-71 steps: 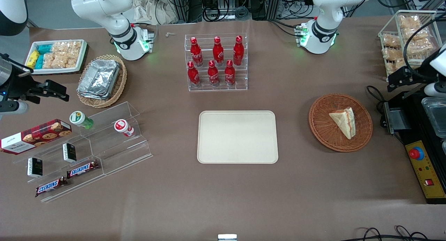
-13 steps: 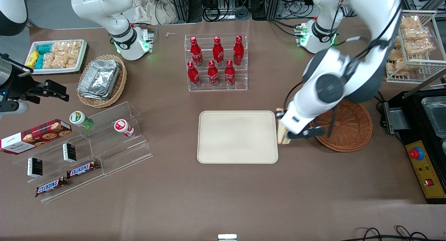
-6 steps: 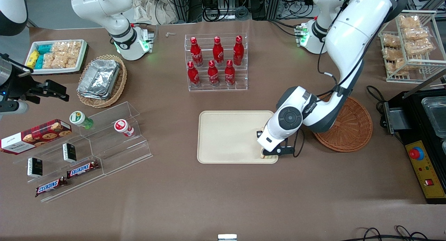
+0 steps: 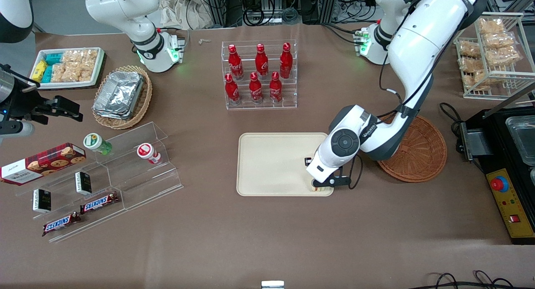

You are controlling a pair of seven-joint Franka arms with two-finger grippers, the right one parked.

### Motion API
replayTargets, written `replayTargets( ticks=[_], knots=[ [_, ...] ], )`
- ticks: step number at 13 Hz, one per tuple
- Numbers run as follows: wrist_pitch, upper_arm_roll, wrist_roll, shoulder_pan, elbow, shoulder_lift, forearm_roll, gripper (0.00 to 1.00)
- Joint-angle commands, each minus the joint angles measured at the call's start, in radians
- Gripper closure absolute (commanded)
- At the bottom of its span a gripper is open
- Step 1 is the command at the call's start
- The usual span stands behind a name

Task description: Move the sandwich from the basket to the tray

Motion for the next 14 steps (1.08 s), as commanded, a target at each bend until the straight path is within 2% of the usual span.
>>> replayTargets(
  ticks=[1, 3, 5, 6, 8, 11, 13, 14],
  knots=[
    [-0.059, 0.002, -0.049, 0.004, 0.016, -0.101, 0.014, 0.0],
    [-0.136, -0.001, -0.095, 0.064, 0.046, -0.199, 0.004, 0.0],
    [-0.218, -0.002, -0.068, 0.13, 0.05, -0.288, -0.012, 0.0],
    [-0.248, -0.004, -0.004, 0.178, 0.042, -0.332, -0.025, 0.0],
    [-0.336, 0.01, 0.224, 0.263, 0.04, -0.408, -0.117, 0.0],
    [-0.343, 0.224, 0.494, 0.23, 0.001, -0.511, -0.217, 0.0],
    [-0.355, 0.338, 0.723, 0.199, -0.027, -0.557, -0.243, 0.0],
    [-0.371, 0.398, 0.78, 0.169, -0.029, -0.564, -0.243, 0.0]
  ],
)
